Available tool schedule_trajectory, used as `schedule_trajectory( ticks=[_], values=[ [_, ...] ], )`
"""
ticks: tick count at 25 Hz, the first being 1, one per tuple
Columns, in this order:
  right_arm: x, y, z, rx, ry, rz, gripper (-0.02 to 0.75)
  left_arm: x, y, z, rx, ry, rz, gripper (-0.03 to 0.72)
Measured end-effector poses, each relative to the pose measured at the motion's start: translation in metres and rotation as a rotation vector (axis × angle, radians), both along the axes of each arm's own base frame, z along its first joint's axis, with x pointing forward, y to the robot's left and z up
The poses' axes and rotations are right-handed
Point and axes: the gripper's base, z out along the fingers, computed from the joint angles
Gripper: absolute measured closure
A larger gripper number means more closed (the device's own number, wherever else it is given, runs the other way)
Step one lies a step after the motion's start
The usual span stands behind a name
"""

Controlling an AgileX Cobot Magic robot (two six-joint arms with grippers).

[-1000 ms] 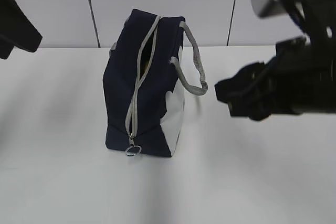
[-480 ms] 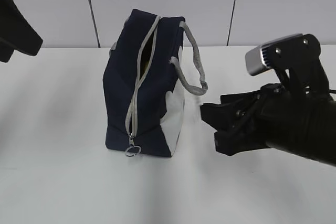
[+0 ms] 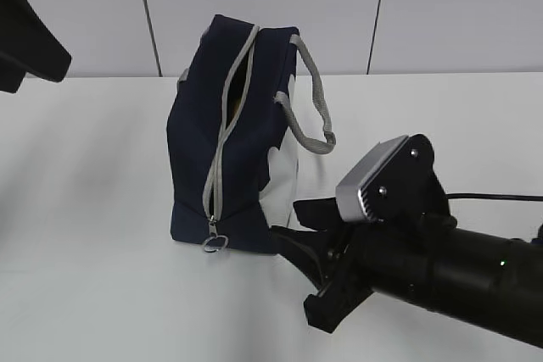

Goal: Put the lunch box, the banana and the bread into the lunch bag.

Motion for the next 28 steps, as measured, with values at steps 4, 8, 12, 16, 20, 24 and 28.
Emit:
schedule_trajectory(
  ticks=[4, 8, 12, 16, 20, 24, 28],
  values=[
    [0.003, 0.006, -0.016, 0.048, 0.037, 0.012, 0.414, 0.0, 0.0, 0.0, -0.001, -0.002, 0.001, 0.275],
    [0.005, 0.01, -0.029, 0.08, 0.061, 0.022, 0.414, 0.0, 0.0, 0.0, -0.001, -0.003, 0.001, 0.275],
    [0.006, 0.013, -0.038, 0.102, 0.065, 0.039, 0.414, 0.0, 0.0, 0.0, -0.001, -0.003, 0.001, 0.275],
    [0.01, 0.021, -0.041, 0.099, 0.055, 0.093, 0.414, 0.0, 0.0, 0.0, -0.001, -0.004, 0.002, 0.275],
    [0.018, 0.028, -0.046, 0.113, 0.075, 0.104, 0.414, 0.0, 0.0, 0.0, -0.001, -0.004, 0.002, 0.275],
    [0.026, 0.035, -0.055, 0.106, 0.092, 0.121, 0.414, 0.0, 0.0, 0.0, -0.001, -0.004, 0.002, 0.275],
    [0.035, 0.041, -0.06, 0.107, 0.124, 0.11, 0.414, 0.0, 0.0, 0.0, -0.001, -0.004, 0.002, 0.275]
  ],
)
